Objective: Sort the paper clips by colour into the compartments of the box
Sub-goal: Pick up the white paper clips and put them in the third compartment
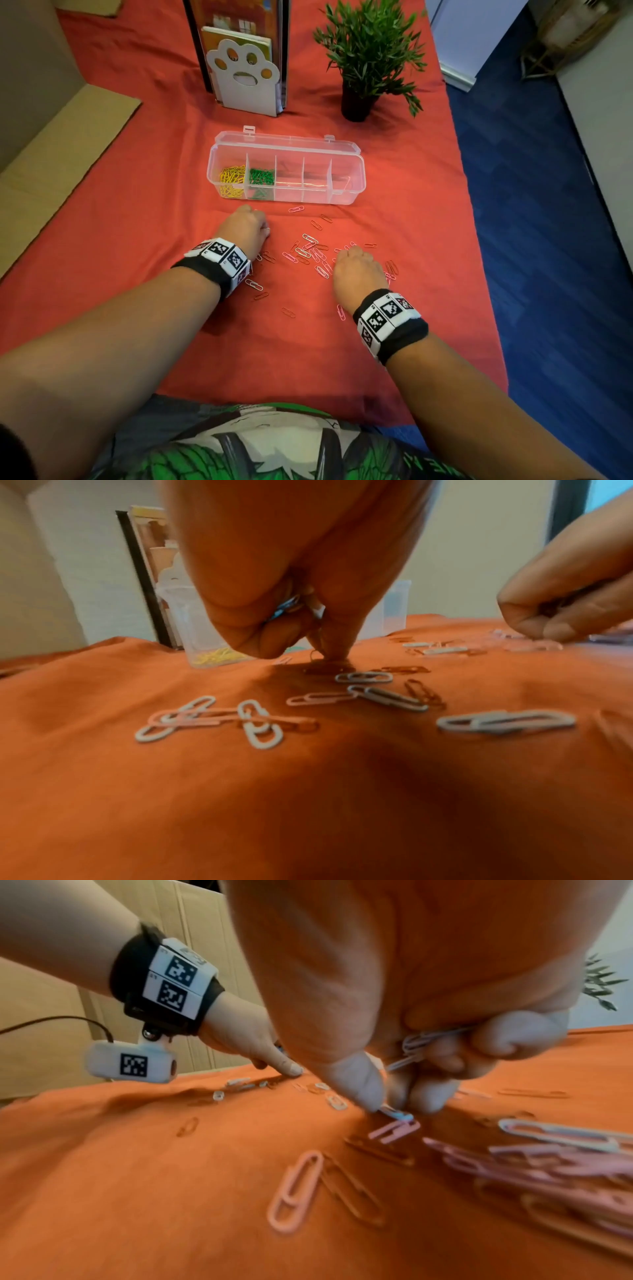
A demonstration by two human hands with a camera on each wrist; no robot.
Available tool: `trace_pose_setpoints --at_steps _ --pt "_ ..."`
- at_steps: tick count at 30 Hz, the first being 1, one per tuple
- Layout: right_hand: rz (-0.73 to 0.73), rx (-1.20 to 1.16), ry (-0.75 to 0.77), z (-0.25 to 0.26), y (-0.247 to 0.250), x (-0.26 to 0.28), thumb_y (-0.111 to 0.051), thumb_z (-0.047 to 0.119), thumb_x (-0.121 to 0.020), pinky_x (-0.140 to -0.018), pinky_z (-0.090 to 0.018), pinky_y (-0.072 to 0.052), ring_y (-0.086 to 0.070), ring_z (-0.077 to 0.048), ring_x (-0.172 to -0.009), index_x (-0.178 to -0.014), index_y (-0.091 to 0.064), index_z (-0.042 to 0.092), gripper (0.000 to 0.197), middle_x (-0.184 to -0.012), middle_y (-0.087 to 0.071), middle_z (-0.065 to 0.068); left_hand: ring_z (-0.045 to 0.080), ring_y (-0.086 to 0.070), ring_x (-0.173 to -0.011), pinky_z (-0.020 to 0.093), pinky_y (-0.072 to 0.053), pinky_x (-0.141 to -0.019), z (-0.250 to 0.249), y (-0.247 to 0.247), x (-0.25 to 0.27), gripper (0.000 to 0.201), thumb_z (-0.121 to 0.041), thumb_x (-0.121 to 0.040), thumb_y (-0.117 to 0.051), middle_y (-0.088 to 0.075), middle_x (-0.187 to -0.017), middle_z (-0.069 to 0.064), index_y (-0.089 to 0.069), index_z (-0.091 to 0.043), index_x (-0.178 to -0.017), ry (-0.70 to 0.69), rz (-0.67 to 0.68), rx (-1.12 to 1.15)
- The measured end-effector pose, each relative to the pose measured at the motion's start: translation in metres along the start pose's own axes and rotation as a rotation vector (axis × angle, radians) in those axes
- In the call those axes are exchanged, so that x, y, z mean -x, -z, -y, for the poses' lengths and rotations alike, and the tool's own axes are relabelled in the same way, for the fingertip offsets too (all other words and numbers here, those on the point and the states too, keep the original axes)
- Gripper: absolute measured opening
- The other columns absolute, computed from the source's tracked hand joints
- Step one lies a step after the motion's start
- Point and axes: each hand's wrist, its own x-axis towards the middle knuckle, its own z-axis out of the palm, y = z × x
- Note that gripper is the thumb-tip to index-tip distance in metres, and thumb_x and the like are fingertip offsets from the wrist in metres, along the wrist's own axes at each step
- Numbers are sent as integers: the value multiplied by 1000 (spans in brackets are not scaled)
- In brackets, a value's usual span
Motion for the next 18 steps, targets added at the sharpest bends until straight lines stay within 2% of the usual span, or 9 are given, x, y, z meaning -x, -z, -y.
trace_pose_setpoints --at_steps 3,5,7,8,10,12,14,16,18 --pt "-14 -4 14 4 1 2 -37 1 -84 -82 -40 -49 -54 -33 -99 -114 -47 -1 31 -111 -53 -20 24 -49 -78 30 -39 -71 -6 5 0 13 -16 -86 -50 -53 -86 9 -59 -8 -82 167 18 227" --pt "-22 -36 24 8 0 2 -38 0 -84 -81 -40 -49 -55 -33 -99 -112 -46 0 29 -110 -53 -19 23 -43 -61 26 -34 -54 -10 10 3 19 -15 -85 -43 -50 -68 5 -51 -10 -68 401 107 672" --pt "-29 -79 20 11 0 3 -37 -1 -84 -80 -40 -49 -55 -32 -97 -110 -45 1 28 -109 -54 -19 16 -39 -47 18 -31 -44 -11 17 10 21 -14 -81 -37 -49 -56 3 -46 -13 -62 628 167 1210" --pt "-31 -99 15 12 0 2 -37 -1 -83 -80 -40 -48 -55 -33 -98 -110 -44 2 28 -109 -54 -19 14 -40 -45 16 -34 -42 -9 22 15 22 -13 -80 -34 -51 -53 3 -46 -13 -62 680 179 1382" --pt "-20 -141 0 11 -1 2 -38 -1 -82 -83 -40 -47 -55 -34 -100 -109 -43 4 28 -110 -54 -19 14 -46 -43 16 -41 -42 -3 31 22 25 -14 -79 -31 -55 -52 3 -48 -12 -62 709 190 1556" --pt "-10 -170 -2 9 -4 3 -38 -1 -80 -87 -41 -47 -54 -34 -102 -109 -43 4 30 -113 -52 -19 12 -49 -41 16 -45 -41 3 34 26 26 -17 -83 -34 -54 -50 1 -50 -12 -62 718 188 1561" --pt "-18 -154 6 9 -8 7 -37 -3 -80 -87 -41 -47 -53 -33 -102 -110 -44 3 32 -114 -51 -18 7 -45 -36 14 -41 -38 7 30 28 29 -23 -89 -40 -49 -46 -3 -49 -15 -63 726 174 1406" --pt "-29 -116 22 11 -12 11 -37 -3 -80 -88 -40 -47 -52 -33 -103 -111 -45 2 33 -114 -51 -19 8 -38 -35 13 -34 -37 12 24 31 29 -27 -92 -46 -42 -50 -2 -50 -17 -65 681 137 1129" --pt "0 -101 32 11 -12 9 -38 -3 -80 -89 -40 -46 -51 -34 -104 -112 -47 1 34 -115 -50 -19 17 -41 -45 20 -32 -45 17 20 37 31 -33 -91 -50 -45 -57 3 -53 -15 -65 541 155 684"
